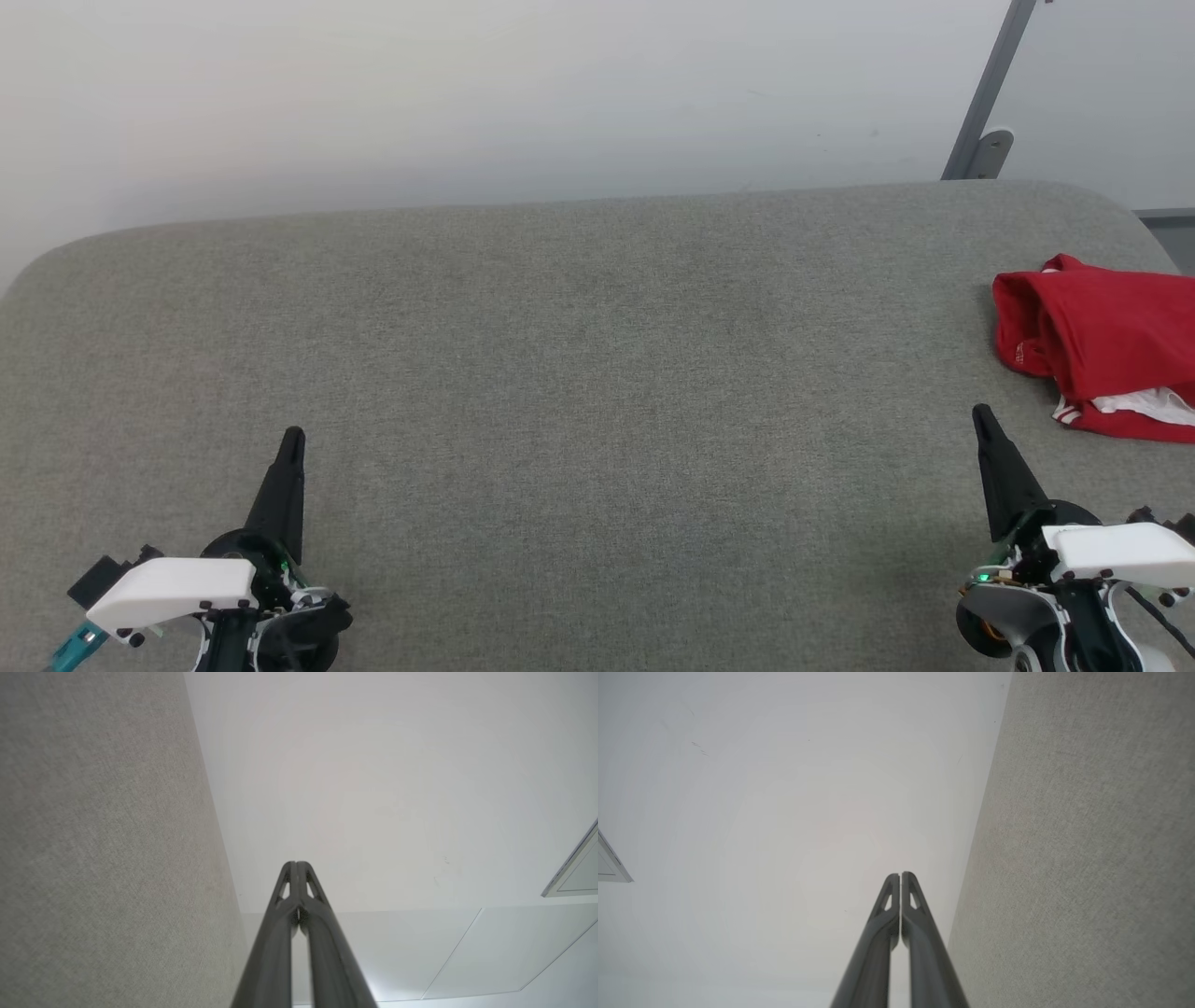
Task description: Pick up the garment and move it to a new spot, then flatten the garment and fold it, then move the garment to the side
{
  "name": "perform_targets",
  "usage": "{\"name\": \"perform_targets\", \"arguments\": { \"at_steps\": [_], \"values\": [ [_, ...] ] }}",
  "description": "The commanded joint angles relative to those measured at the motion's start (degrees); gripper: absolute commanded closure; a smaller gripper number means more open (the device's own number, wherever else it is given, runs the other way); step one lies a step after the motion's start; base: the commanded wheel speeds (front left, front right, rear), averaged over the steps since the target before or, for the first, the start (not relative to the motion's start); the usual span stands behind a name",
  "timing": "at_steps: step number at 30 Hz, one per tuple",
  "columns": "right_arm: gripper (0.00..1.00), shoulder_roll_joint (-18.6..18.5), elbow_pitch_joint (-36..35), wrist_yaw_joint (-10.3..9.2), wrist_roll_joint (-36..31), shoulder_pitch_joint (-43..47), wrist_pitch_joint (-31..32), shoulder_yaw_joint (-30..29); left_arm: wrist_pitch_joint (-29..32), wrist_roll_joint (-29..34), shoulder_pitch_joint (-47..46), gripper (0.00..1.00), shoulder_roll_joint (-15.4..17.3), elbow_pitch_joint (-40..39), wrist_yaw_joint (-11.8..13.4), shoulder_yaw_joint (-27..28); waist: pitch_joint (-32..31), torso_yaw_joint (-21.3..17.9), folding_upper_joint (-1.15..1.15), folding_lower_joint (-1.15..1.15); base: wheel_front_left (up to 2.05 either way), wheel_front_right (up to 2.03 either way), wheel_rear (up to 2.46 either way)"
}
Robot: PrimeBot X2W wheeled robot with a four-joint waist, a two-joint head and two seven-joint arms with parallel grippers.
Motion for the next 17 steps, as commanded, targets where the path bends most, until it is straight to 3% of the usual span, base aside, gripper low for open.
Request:
{"name": "perform_targets", "arguments": {
  "at_steps": [1, 17],
  "values": [
    [1.0, 0.09, 0.17, -0.02, 0.2, -0.51, 0.09, 0.02, 0.05, -0.15, -0.68, 1.0, 0.04, -0.01, -0.31, -0.01, 0.0, 0.0, 0.0, 0.0, 0.0, 0.0, 0.0],
    [1.0, 0.09, 0.17, -0.02, 0.21, -0.51, 0.08, 0.03, 0.05, -0.16, -0.68, 1.0, 0.04, -0.01, -0.31, -0.02, 0.0, 0.0, 0.0, 0.0, 0.0, 0.0, 0.0]
  ]
}}
